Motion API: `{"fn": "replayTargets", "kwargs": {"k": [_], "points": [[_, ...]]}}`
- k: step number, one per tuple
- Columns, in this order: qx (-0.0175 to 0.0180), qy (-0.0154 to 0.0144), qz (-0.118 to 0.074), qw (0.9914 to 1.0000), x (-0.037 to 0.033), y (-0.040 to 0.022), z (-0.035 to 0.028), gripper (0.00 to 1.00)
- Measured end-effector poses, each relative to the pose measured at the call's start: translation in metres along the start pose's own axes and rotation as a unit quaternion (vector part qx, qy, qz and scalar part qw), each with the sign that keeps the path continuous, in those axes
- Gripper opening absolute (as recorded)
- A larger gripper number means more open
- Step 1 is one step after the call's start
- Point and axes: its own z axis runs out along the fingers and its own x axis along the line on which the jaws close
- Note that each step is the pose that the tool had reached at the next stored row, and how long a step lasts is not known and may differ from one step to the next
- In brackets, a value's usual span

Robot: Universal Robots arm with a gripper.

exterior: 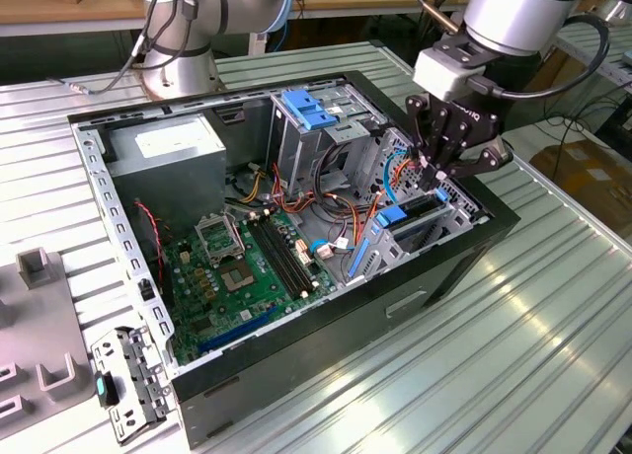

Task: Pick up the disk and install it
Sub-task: 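Insert the first disk wire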

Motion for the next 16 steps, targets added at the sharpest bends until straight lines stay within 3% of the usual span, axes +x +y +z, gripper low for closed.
{"fn": "replayTargets", "kwargs": {"k": [9,16], "points": [[0.0011,-0.0013,-0.036,0.99936,0.0004,-0.0024,-0.0075,0.11],[0.0015,-0.0017,-0.049,0.9988,-0.0036,-0.0132,-0.0075,0.11]]}}
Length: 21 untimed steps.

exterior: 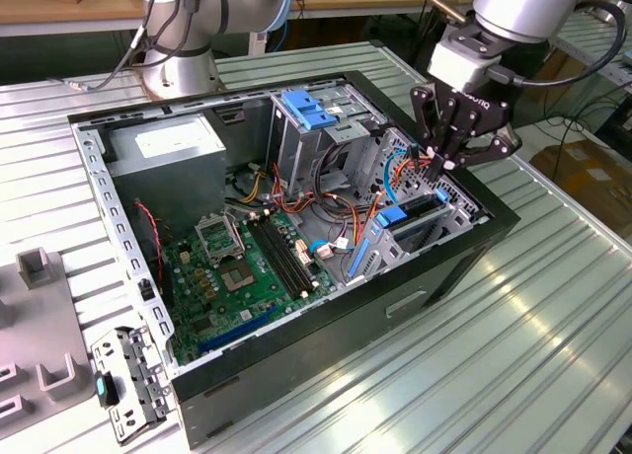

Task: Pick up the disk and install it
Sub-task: 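Insert the first disk wire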

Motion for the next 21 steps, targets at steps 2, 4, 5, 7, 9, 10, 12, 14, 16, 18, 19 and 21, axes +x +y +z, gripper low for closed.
{"fn": "replayTargets", "kwargs": {"k": [2,4,5,7,9,10,12,14,16,18,19,21], "points": [[0.0001,0.0,-0.002,1.0,-0.0006,-0.0035,0.0001,0.11],[0.0002,-0.0002,-0.004,0.99999,-0.0011,-0.0078,0.0002,0.11],[0.0002,-0.0002,-0.005,0.99999,-0.0013,-0.0098,0.0003,0.11],[0.0002,-0.0002,-0.007,0.99997,-0.0017,-0.0145,0.0003,0.11],[0.0003,-0.0003,-0.01,0.99995,-0.0021,-0.0196,0.0005,0.11],[0.0004,-0.0004,-0.011,0.99994,-0.0023,-0.0215,0.0005,0.11],[0.0005,-0.0005,-0.014,0.9999,-0.0029,-0.0255,0.0006,0.11],[0.0007,-0.0006,-0.019,0.99982,-0.0039,-0.0311,0.0008,0.11],[0.0008,-0.0006,-0.022,0.99976,-0.0049,-0.0352,0.0008,0.11],[0.0009,-0.0008,-0.025,0.9997,-0.006,-0.0386,0.0009,0.11],[0.0009,-0.0009,-0.027,0.99965,-0.0066,-0.0407,0.0009,0.11],[0.0009,-0.001,-0.03,0.99956,-0.0081,-0.0436,0.0009,0.11]]}}
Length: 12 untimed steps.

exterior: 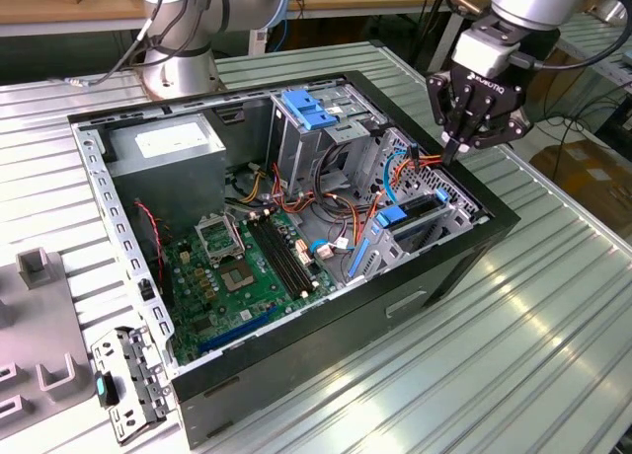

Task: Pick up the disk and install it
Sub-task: 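Insert the first disk wire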

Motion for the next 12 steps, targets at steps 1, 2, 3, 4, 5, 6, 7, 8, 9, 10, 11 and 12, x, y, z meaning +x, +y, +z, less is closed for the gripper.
{"fn": "replayTargets", "kwargs": {"k": [1,2,3,4,5,6,7,8,9,10,11,12], "points": [[0.0001,-0.0001,-0.002,1.0,-0.0011,-0.0014,0.0,0.11],[0.0002,-0.0001,-0.003,0.99999,-0.0013,-0.0017,0.0,0.11],[0.0002,-0.0001,-0.003,0.99999,-0.0014,-0.0018,0.0,0.11],[0.0002,0.0,-0.003,0.99999,-0.0014,-0.0018,-0.0001,0.11],[0.0002,-0.0001,-0.003,0.99999,-0.0014,-0.0018,0.0,0.11],[0.0002,-0.0001,-0.003,0.99999,-0.0014,-0.0018,0.0,0.11],[0.0002,-0.0001,-0.004,0.99999,-0.0014,-0.0018,0.0,0.11],[0.0005,-0.0004,-0.011,0.99993,-0.0014,-0.0019,0.0,0.11],[0.0012,-0.0007,-0.027,0.99962,-0.0014,-0.0019,-0.0001,0.11],[0.0019,-0.0012,-0.043,0.99909,-0.0014,-0.0018,-0.0001,0.11],[0.0029,-0.0018,-0.064,0.99794,-0.0014,-0.0019,0.0,0.11],[0.0033,-0.0021,-0.075,0.99721,-0.0014,-0.0019,0.0,0.11]]}}
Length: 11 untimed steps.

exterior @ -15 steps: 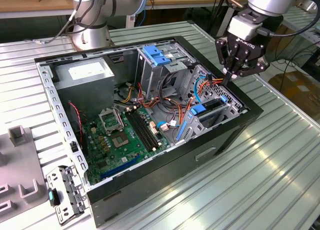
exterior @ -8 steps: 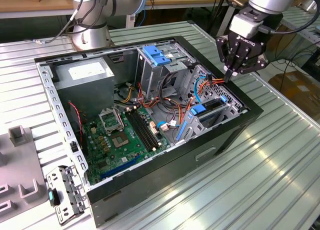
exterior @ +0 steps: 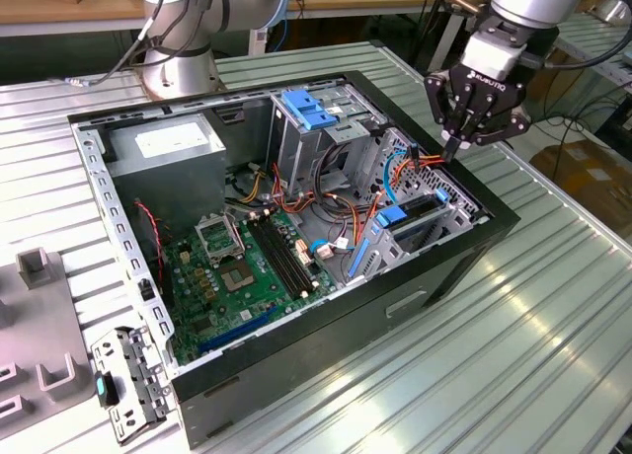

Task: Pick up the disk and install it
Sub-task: 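Insert the first disk wire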

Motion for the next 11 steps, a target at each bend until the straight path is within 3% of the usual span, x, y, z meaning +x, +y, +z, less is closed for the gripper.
{"fn": "replayTargets", "kwargs": {"k": [4,11], "points": [[0.0011,-0.0007,-0.023,0.99973,0.0011,-0.0026,0.0002,0.11],[0.0019,-0.0012,-0.042,0.99913,0.0037,-0.0116,0.0007,0.11]]}}
